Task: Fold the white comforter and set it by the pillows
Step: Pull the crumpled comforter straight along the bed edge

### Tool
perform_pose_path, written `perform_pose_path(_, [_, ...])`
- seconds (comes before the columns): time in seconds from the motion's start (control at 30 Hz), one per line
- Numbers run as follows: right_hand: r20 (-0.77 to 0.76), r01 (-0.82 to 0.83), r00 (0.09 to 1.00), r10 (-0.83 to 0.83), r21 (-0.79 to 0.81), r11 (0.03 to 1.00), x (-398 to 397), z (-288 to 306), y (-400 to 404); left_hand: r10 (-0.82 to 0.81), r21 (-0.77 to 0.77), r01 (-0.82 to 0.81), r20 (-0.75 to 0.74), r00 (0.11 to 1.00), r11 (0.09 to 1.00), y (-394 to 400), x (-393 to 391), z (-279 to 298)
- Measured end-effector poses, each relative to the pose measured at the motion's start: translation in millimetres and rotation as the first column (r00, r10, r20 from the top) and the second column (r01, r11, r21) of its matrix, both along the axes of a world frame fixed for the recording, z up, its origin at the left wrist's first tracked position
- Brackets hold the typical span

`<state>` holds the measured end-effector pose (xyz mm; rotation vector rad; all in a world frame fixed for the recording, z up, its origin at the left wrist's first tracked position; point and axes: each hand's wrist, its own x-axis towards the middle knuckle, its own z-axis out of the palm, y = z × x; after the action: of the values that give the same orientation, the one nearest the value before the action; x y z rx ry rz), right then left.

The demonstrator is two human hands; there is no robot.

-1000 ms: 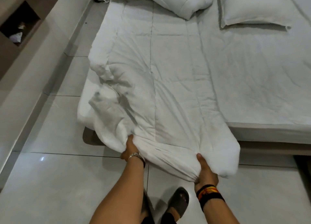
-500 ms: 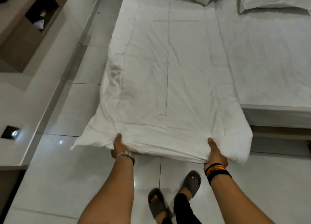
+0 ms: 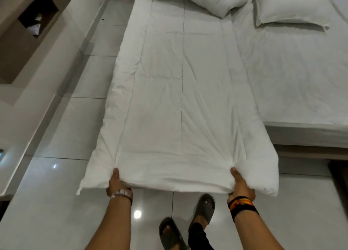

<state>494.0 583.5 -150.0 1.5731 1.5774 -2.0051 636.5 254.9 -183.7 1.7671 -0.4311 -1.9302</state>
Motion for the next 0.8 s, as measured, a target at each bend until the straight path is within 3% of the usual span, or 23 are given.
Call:
perform_pose_path(0.2, [0.149, 0.019, 0.989, -0.017, -0.012, 1.0, -10, -13, 3, 0.046, 0.119, -0.068, 0.174, 0.984, 0.991, 7, -19, -18])
perform_pose_path(0.27, [0.246, -0.005, 0.969, 0.025, -0.083, 0.997, -10, -18, -3, -0.033, 0.137, 0.003, 0.216, 0.976, 0.991, 5, -23, -22])
perform_pose_path(0.37, [0.377, -0.063, 0.916, 0.134, -0.195, 0.979, -5, -19, -22, -0.131, 0.089, 0.104, 0.403, 0.906, 0.991, 3, -40, -21])
perform_pose_path(0.47, [0.289, -0.277, 0.9, 0.325, -0.198, 0.94, -8, -13, -59, -0.108, -0.079, 0.164, 0.47, 0.876, 0.983, 5, -70, -7])
perform_pose_path(0.53, [0.174, -0.38, 0.89, 0.421, -0.226, 0.897, -17, -4, -91, -0.152, -0.177, 0.246, 0.426, 0.892, 0.953, -4, -90, 1])
perform_pose_path(0.8, [0.01, -0.526, 0.844, 0.537, -0.184, 0.83, -70, 40, -256, -0.274, -0.347, 0.394, 0.345, 0.897, 0.851, -127, -162, 53])
